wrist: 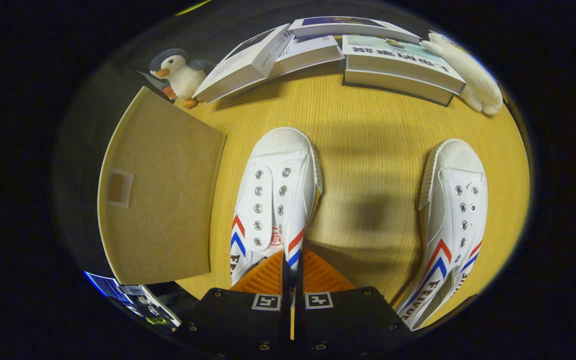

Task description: Open the storage box then place both shoes into the box .Put the left shoe in first, then the right shoe, with the right side of both shoes facing outward in a uniform manner.

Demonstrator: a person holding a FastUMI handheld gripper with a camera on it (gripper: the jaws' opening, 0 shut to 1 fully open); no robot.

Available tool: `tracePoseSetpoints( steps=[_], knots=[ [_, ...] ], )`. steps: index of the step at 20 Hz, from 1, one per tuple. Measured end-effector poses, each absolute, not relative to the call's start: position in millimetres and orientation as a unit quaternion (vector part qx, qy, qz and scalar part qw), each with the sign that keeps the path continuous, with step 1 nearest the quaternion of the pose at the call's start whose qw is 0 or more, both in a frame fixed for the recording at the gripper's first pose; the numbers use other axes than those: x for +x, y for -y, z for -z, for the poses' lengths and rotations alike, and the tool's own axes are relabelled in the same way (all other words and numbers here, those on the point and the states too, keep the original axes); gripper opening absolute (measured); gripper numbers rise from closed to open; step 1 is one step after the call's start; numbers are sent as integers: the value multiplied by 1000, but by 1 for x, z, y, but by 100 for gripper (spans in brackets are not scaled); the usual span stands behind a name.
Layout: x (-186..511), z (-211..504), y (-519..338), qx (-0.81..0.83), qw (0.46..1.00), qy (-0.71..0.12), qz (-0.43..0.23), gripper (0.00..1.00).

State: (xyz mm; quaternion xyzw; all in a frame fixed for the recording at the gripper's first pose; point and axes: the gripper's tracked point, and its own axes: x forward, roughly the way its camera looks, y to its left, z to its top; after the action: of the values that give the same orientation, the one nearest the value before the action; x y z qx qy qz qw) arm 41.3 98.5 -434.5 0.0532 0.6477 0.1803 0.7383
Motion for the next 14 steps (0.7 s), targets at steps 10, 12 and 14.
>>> tracePoseSetpoints(
  steps=[10,12,14],
  knots=[
    [40,344,-100,92,741,-639,-184,3],
    [43,316,-105,95,752,-624,-190,3],
    [47,290,-113,95,762,-609,-200,3]
  ],
)
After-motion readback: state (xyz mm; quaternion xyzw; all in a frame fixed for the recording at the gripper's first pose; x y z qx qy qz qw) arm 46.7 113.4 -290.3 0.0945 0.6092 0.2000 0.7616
